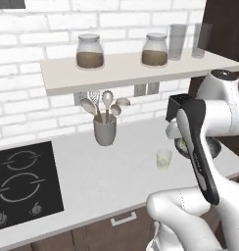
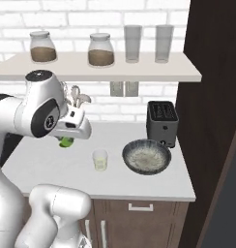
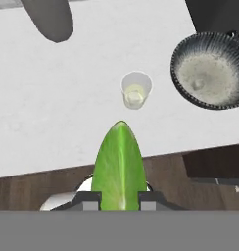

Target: Grab a lemon wedge from the fridge and one ice cube from the ice bowl, and put them in the glass of lemonade.

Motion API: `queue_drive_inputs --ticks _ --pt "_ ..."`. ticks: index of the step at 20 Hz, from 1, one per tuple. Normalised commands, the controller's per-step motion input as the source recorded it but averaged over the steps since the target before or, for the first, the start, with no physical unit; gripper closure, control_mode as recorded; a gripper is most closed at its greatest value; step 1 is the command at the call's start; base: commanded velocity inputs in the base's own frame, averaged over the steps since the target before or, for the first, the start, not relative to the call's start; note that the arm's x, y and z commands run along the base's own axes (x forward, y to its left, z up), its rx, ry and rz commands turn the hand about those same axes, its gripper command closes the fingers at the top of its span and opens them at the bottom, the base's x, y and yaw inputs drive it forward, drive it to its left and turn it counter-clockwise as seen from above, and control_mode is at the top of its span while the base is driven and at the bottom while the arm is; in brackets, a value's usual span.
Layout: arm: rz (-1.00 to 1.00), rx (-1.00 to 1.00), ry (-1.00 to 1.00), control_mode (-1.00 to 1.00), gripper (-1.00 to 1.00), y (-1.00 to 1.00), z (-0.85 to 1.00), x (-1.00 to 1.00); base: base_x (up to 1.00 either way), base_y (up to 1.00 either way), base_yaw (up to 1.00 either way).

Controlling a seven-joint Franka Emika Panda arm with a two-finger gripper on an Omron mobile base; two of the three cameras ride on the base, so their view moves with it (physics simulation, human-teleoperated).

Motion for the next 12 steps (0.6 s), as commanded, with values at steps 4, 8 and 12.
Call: queue_drive_inputs --ticks 4,8,12 --pt "0.0 0.0 0.03 -1.0 1.0 0.0 -0.99 1.0 0.0 0.0 0.0" --pt "0.0 0.0 0.01 -1.0 1.0 -0.1 -0.83 0.79 0.0 0.0 0.0" --pt "0.0 0.0 -0.02 -1.0 1.0 -0.31 -0.31 0.18 0.0 0.0 0.0"
